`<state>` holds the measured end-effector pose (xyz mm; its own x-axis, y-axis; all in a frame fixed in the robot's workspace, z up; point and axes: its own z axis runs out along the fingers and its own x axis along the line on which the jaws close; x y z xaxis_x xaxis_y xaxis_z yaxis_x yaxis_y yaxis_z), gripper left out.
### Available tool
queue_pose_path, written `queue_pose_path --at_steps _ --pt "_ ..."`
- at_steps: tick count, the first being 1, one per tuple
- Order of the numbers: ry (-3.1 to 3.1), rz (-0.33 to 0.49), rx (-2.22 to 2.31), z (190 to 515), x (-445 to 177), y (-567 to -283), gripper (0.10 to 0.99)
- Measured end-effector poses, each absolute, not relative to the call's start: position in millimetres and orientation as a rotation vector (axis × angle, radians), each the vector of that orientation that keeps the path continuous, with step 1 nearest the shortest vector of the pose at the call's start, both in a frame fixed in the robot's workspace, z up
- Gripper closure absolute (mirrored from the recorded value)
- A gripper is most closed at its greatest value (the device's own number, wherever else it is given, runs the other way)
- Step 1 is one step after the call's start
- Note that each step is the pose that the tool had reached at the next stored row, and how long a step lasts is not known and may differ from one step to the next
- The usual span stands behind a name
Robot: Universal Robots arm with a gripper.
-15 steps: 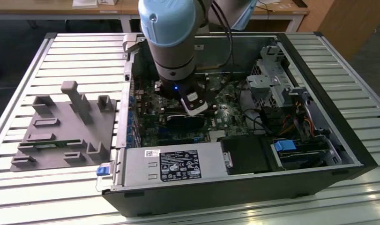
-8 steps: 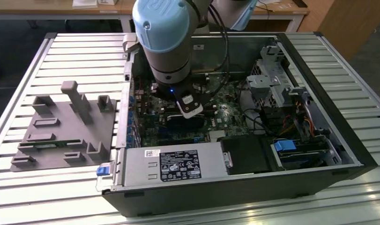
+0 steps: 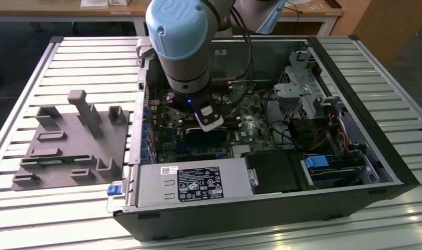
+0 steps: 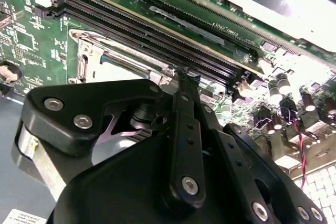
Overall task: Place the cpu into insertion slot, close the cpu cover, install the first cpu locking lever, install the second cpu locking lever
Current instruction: 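Install the second cpu locking lever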
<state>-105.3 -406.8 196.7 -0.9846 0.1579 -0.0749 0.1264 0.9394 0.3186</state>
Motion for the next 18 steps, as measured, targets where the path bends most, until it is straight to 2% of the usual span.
queue_pose_path --at_steps 18 --pt "2.996 0.482 0.220 187.8 -106.0 -400.4 0.980"
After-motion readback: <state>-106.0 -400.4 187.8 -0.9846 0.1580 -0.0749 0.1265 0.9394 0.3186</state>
